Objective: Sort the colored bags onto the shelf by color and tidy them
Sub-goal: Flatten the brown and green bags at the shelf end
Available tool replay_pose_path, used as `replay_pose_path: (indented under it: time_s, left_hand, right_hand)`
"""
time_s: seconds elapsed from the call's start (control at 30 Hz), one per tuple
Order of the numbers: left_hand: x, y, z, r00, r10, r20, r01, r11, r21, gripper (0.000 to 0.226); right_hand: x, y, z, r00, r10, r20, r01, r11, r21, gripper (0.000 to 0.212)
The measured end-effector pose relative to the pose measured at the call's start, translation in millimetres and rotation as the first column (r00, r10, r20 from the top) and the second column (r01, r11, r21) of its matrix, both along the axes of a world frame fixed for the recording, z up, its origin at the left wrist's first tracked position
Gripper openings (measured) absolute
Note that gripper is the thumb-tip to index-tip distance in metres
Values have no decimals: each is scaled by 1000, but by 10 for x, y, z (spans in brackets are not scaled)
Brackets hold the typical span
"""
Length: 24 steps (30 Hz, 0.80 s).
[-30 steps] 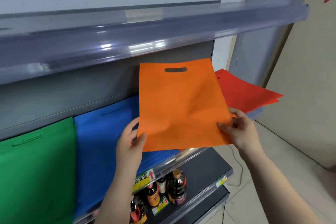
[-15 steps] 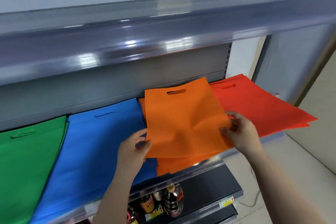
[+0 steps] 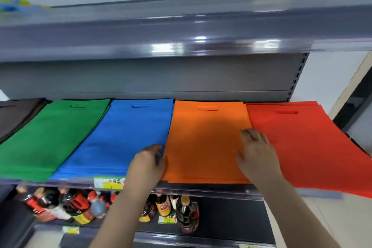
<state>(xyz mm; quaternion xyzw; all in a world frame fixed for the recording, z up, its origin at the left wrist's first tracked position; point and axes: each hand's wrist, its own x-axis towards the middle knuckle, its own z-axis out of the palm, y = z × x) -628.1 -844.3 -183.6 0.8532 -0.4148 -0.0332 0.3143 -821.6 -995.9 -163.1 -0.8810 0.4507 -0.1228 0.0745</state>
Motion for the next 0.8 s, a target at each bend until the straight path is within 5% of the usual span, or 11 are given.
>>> replay_pose_path:
  time_s: [0.2, 0.4, 0.6, 0.8]
  left_hand:
    - [89, 389, 145, 942, 47, 331, -84, 992, 97, 35]
    - [583, 1212, 480, 794, 177, 582, -327, 931, 163, 46]
    - [1162, 2274, 757, 673, 333, 661, -574, 798, 183, 53]
    - [1743, 3413, 1006, 546, 461, 700, -749, 642, 162, 35]
  right_hand:
    - [540, 318, 240, 942, 335, -26, -336, 940, -66, 51]
    - [1478, 987, 536, 771, 624, -124, -636, 751, -178, 46]
    - [2456, 1962, 814, 601, 784, -153, -792, 559, -247, 42]
    - [3348, 3027, 1035, 432, 888, -155, -872, 367, -325, 42]
